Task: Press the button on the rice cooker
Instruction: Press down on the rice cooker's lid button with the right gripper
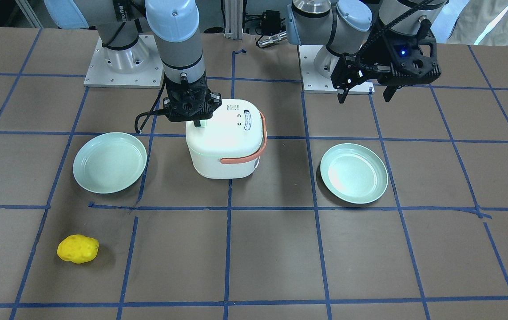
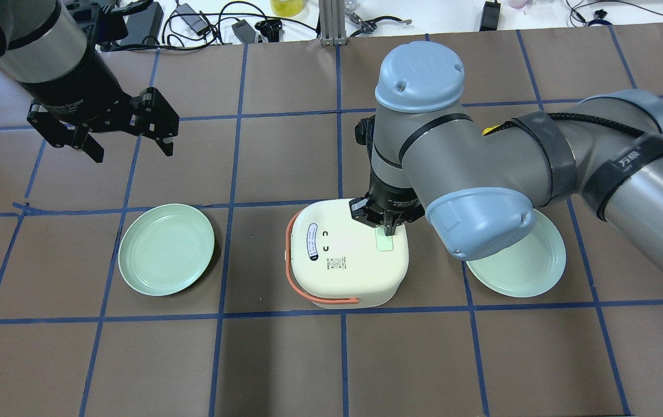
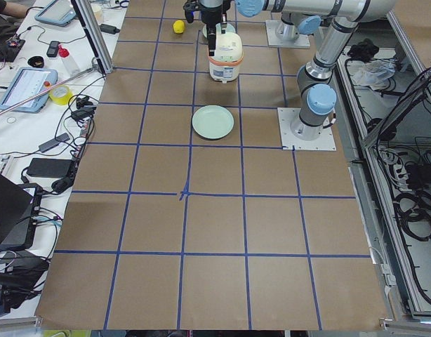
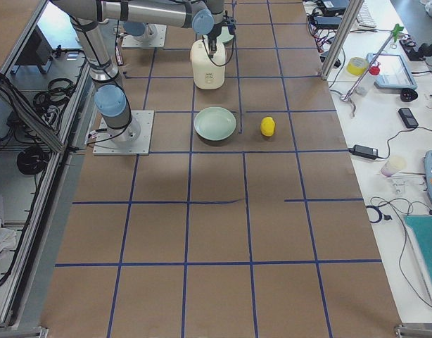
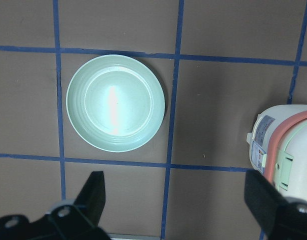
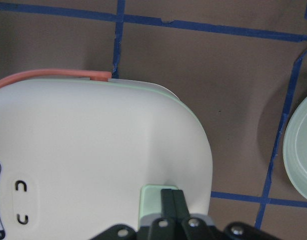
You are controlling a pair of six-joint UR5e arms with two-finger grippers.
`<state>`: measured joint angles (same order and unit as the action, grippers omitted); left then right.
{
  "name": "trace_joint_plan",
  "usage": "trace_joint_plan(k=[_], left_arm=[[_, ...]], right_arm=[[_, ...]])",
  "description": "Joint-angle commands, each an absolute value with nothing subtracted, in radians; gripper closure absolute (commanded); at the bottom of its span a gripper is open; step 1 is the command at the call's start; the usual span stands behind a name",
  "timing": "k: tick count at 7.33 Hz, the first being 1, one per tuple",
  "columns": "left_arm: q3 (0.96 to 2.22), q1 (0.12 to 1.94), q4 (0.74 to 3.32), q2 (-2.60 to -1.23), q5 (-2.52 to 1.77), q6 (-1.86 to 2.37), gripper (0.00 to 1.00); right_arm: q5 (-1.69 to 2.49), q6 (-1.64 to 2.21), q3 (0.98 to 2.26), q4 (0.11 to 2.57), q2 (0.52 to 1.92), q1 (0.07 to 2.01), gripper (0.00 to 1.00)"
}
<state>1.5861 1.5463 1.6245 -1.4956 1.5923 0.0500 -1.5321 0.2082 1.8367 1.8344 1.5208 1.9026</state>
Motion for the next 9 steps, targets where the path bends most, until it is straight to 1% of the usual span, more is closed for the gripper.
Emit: trace_joint_plan(k=[1, 4, 5, 6, 9], left_arm=[[1.586, 1.546, 1.624, -1.496, 1.592, 0.049, 0.00], [1.586, 1.546, 1.624, -1.496, 1.592, 0.051, 0.00], [1.586, 1.546, 1.624, -1.496, 1.592, 0.051, 0.00], [1.586, 1.546, 1.624, -1.496, 1.592, 0.049, 0.00], [1.586, 1.546, 1.624, -1.496, 1.592, 0.051, 0.00]], right_arm=[[-1.531, 0.207, 1.838, 1.835, 1.519, 1.904, 1.00], [-1.531, 0.204, 1.839, 1.835, 1.517, 1.904, 1.00], [-1.535, 0.195, 1.838, 1.836, 1.517, 1.904, 0.97], [-1.543, 0.193, 1.827, 1.836, 1.519, 1.904, 0.79], [-1.545, 0.195, 1.824, 1.838, 1.517, 1.902, 0.79]])
